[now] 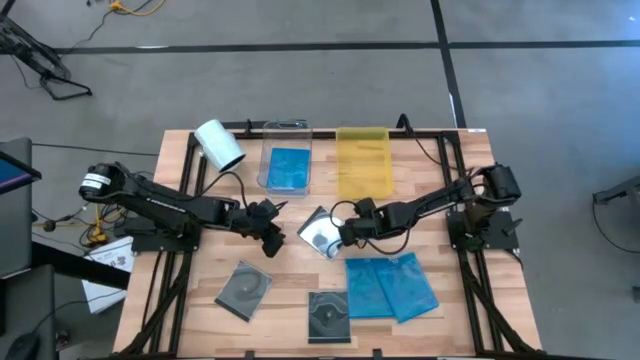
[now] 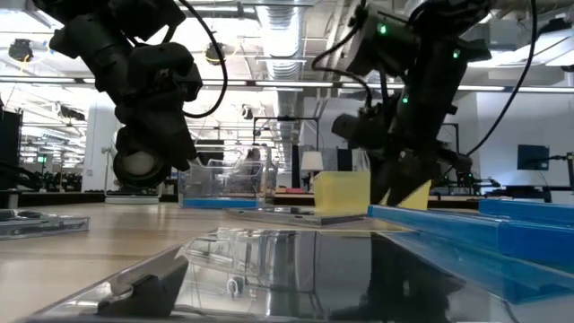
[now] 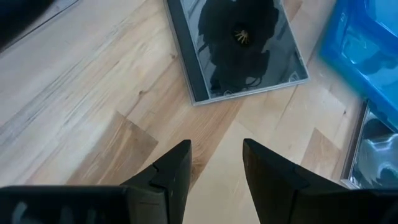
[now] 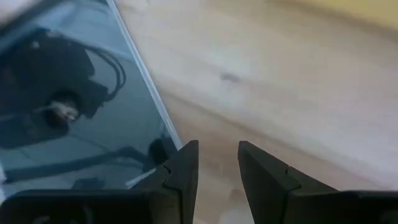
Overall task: Pick & place jewel cases by type
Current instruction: Put the top right black CD case into the yellow bin
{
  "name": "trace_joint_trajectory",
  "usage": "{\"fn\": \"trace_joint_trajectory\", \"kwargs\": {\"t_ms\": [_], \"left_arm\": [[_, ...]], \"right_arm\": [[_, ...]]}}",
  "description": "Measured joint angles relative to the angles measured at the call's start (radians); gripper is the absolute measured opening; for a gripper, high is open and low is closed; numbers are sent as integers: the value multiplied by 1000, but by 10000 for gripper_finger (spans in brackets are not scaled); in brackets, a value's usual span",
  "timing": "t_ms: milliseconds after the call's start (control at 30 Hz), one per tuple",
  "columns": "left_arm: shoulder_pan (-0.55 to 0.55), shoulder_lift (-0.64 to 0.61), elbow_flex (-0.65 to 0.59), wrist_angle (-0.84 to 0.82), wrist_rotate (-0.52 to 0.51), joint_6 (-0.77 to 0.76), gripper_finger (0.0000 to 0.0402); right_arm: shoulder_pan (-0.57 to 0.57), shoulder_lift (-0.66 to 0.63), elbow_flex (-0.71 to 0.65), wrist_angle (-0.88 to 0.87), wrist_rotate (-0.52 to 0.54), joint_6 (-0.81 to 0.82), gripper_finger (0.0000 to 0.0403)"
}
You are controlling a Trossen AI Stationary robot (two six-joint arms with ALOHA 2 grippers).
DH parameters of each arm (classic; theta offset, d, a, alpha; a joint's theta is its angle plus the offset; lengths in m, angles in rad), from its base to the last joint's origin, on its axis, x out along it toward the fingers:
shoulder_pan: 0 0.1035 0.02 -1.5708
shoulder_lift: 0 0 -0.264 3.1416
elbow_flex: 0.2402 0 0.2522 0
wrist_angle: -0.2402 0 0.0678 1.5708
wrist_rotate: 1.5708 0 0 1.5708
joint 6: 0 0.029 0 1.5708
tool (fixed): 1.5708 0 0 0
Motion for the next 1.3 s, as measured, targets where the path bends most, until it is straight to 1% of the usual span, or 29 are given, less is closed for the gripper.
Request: {"fn": "trace_joint_trajectory", "kwargs": {"t_ms": [167, 333, 400, 567, 633, 700, 833, 900, 1067, 1167, 1300], "left_arm": [[0, 0, 0, -1, 0, 0, 138], [0, 0, 0, -25, -23, -7, 138], [0, -1, 0, -54, -37, -17, 138], [0, -1, 0, -142, -116, -31, 138], [0, 7, 0, -148, -164, -30, 138], [2, 13, 0, -151, -189, -28, 138], [7, 70, 1, -93, -209, 1, 137], [7, 115, 1, -28, -196, 6, 137], [7, 221, 2, 63, -166, -10, 137], [7, 254, 2, 87, -170, -37, 137], [6, 256, 2, 98, -187, -45, 137]], "right_arm": [[6, 41, 4, 31, -28, 0, 107], [23, 43, 3, 34, -9, 5, 107], [28, 35, 1, 38, -3, -26, 107], [13, 35, 12, 48, -17, -70, 107], [2, 36, 13, 59, -17, -73, 107], [-7, 39, 13, 76, -14, -80, 107], [-13, 40, 14, 89, -10, -100, 107], [-13, 39, 15, 102, -9, -113, 107], [-13, 39, 15, 117, -9, -126, 107], [-9, 39, 15, 117, -16, -131, 107], [1, 39, 15, 115, -29, -135, 107]]}}
